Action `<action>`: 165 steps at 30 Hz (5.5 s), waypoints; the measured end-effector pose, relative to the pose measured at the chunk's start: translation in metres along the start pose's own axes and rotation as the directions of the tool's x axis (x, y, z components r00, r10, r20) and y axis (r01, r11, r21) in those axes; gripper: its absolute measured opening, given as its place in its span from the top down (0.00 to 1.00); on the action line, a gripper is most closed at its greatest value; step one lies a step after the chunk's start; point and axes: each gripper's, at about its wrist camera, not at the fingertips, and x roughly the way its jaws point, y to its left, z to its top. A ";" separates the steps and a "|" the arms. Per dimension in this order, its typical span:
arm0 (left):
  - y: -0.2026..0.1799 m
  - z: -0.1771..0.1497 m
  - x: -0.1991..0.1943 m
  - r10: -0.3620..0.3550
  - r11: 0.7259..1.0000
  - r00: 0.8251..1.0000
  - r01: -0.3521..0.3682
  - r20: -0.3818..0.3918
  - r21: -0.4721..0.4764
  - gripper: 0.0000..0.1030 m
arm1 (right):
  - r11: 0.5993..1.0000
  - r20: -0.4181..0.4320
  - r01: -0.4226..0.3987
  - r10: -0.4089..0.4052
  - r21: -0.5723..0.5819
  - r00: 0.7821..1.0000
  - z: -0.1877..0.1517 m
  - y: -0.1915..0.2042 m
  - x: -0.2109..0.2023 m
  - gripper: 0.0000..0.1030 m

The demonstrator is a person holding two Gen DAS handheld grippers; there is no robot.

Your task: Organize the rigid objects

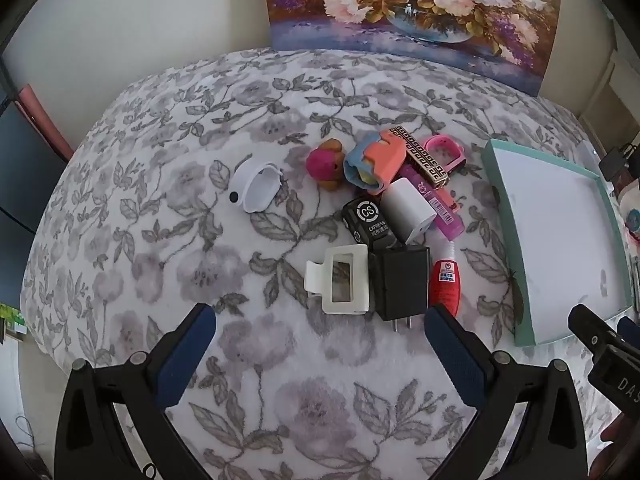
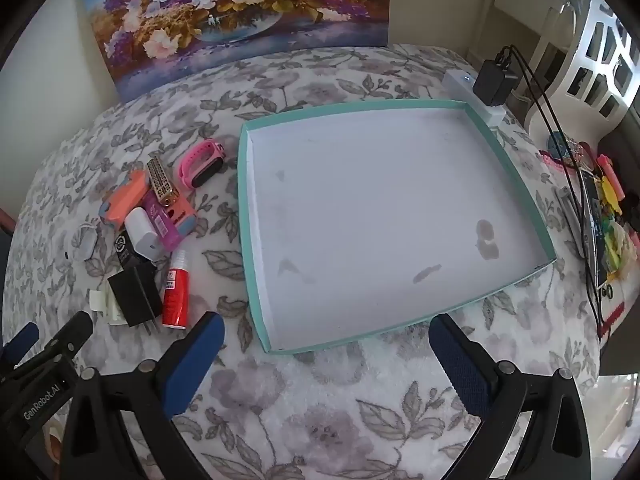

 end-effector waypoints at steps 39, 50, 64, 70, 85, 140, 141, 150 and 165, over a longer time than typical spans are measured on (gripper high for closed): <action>-0.001 -0.001 0.003 -0.001 1.000 1.000 0.001 -0.010 -0.002 0.00 | 1.000 -0.009 0.003 -0.003 -0.008 1.000 -0.001 0.001 0.003 0.00; -0.001 -0.001 0.003 -0.001 1.000 1.000 0.001 -0.009 -0.001 0.00 | 1.000 -0.009 0.004 -0.004 -0.009 1.000 -0.002 0.001 0.003 0.00; 0.000 -0.002 0.004 -0.001 1.000 1.000 0.001 -0.009 -0.003 0.00 | 1.000 -0.010 0.005 -0.005 -0.012 1.000 -0.002 0.002 0.004 0.00; 0.003 -0.004 0.004 -0.003 1.000 1.000 0.003 -0.011 -0.010 0.00 | 1.000 -0.002 0.005 -0.005 -0.017 1.000 -0.003 0.003 0.003 0.00; 0.007 0.020 -0.021 -0.028 0.997 1.000 0.029 0.004 -0.077 0.00 | 1.000 0.057 -0.024 0.023 0.017 0.998 0.014 0.004 -0.019 0.00; 0.070 0.044 0.081 0.076 0.955 0.969 -0.139 -0.236 -0.262 0.00 | 0.924 -0.083 -0.134 0.112 -0.358 0.990 0.004 0.175 0.065 0.53; 0.070 0.043 0.083 0.071 0.956 0.968 -0.135 -0.242 -0.261 0.00 | 0.924 -0.090 -0.138 0.113 -0.356 0.990 0.003 0.175 0.066 0.53; 0.062 0.046 0.083 0.041 0.958 0.972 -0.104 -0.234 -0.267 0.00 | 0.936 -0.133 -0.189 0.156 -0.296 0.979 0.008 0.166 0.069 0.58; 0.034 0.041 0.084 -0.023 0.964 0.974 -0.038 -0.226 -0.265 0.00 | 0.953 -0.148 -0.247 0.222 -0.178 0.964 0.023 0.131 0.046 0.58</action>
